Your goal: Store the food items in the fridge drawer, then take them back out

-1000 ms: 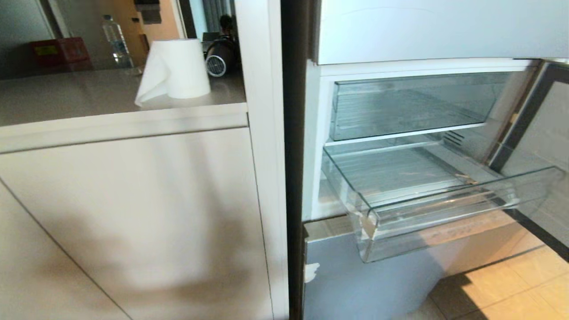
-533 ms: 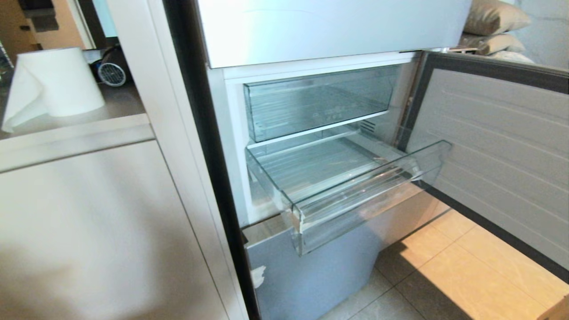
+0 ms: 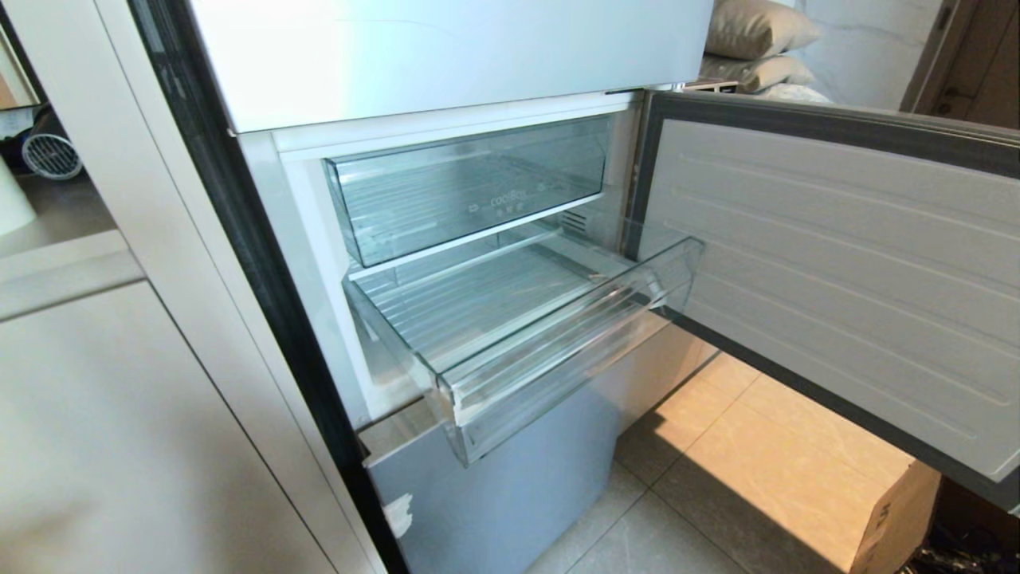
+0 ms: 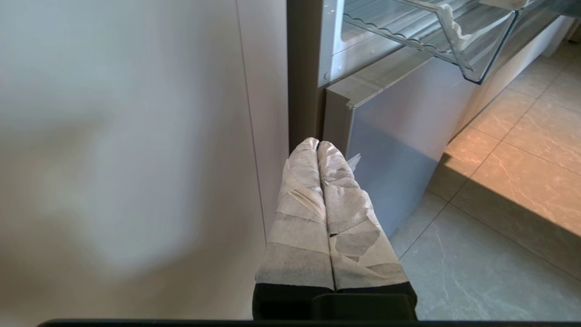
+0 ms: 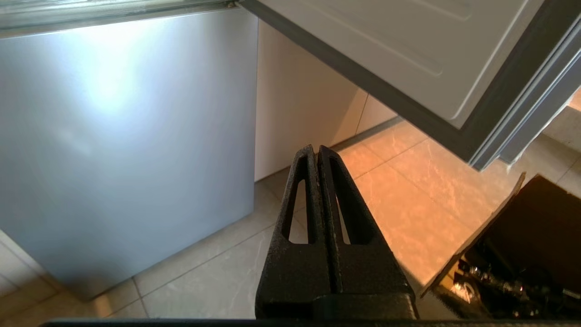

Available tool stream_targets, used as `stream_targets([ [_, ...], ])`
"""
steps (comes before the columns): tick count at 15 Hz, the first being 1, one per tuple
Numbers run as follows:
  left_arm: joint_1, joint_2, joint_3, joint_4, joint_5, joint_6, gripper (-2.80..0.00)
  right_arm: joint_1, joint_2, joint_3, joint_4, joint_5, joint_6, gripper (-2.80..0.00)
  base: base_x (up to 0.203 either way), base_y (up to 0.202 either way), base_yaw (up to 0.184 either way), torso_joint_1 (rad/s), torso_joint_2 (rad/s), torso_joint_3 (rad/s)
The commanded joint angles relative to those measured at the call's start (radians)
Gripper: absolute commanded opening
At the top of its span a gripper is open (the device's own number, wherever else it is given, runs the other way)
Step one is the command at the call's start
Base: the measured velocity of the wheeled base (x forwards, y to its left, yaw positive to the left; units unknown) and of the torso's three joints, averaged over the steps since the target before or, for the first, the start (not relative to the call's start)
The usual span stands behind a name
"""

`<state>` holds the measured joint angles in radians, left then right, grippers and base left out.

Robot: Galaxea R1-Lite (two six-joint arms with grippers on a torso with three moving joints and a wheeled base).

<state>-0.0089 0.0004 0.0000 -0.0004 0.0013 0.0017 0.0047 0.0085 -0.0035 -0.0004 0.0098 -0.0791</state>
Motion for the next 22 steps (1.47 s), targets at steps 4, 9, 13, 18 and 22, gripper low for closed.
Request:
stream_targets([
  [4,0.000,0.000,0.000,-0.001,0.000,0.000,-2.80,-0.083,0.325,-0.171,-0.072,-0.247,0.210,-2.80,0.000,0.000,0.000,0.000,0.00,0.000],
  [9,0.000,0.000,0.000,0.000,0.000,0.000,-2.80,-0.463,0.645,-0.311,-0.120,-0.332,0.343,-2.80,0.000,0.000,0.000,0.000,0.00,0.000],
  [13,0.000,0.000,0.000,-0.001,0.000,0.000,-2.80,-0.770,0.893,-0.322,-0.338,-0.153,0.376,-2.80,0.000,0.000,0.000,0.000,0.00,0.000],
  [18,0.000,0.000,0.000,-0.001,0.000,0.000,-2.80,-1.051,1.167,-0.413,-0.432,0.100,0.373,-2.80,0.000,0.000,0.000,0.000,0.00,0.000],
  [22,0.000,0.000,0.000,0.000,0.000,0.000,-2.80,-1.101,1.349,-0.421,-0.592,0.132,0.365,0.00,0.000,0.000,0.000,0.000,0.00,0.000],
])
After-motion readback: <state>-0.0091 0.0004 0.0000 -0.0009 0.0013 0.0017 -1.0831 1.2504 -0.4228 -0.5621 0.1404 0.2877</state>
